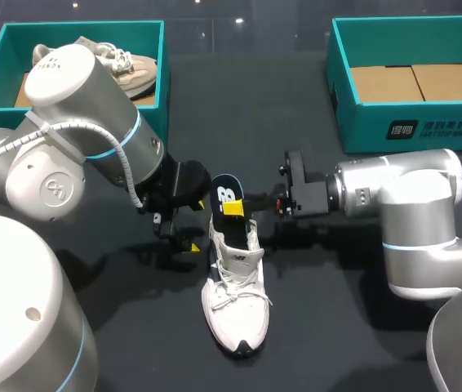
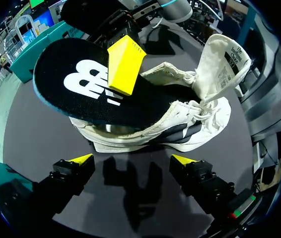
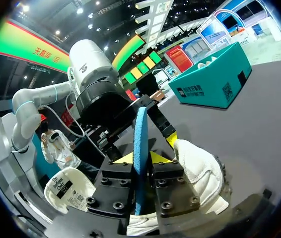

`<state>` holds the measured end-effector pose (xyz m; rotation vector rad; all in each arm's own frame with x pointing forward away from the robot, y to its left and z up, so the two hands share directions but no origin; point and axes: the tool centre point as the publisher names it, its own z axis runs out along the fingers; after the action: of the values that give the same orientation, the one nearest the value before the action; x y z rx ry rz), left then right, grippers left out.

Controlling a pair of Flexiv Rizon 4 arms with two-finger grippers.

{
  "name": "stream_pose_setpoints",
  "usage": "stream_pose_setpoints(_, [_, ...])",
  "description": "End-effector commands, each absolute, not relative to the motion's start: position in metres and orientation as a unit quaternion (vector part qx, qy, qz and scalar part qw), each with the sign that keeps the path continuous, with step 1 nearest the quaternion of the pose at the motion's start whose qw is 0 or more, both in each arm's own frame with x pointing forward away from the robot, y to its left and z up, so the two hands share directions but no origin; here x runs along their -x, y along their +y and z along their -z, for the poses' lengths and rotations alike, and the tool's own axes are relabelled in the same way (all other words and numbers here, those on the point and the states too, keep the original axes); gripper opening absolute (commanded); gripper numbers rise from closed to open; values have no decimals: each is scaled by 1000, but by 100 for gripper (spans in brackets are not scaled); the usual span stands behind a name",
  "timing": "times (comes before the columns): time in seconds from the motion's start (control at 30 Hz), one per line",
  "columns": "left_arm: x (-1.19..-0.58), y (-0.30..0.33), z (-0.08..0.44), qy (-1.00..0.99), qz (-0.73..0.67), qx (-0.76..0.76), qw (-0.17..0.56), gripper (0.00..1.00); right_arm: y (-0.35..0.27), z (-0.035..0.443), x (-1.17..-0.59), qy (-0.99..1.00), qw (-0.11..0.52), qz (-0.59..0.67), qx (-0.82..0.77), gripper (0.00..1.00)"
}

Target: Take the shoe out of the shoebox, open the shoe tongue, remove and reinsert the insole, then place the shoe into the shoebox

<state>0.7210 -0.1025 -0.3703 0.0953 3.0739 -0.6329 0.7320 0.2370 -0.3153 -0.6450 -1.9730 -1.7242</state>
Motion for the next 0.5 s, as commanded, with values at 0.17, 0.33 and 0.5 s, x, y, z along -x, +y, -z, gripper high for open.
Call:
stream_pose_setpoints(0.17, [-721, -103, 371, 979, 201, -31, 1, 100, 237, 341, -733, -703, 251, 614, 257, 0])
stream_pose_setpoints(0.33, [-721, -103, 371, 979, 201, -31, 1, 100, 234, 356, -719, -695, 261, 605, 288, 0])
stream_pose_setpoints(0.5, [-721, -103, 371, 979, 201, -31, 1, 100, 231, 358, -707, -696, 259, 594, 309, 0])
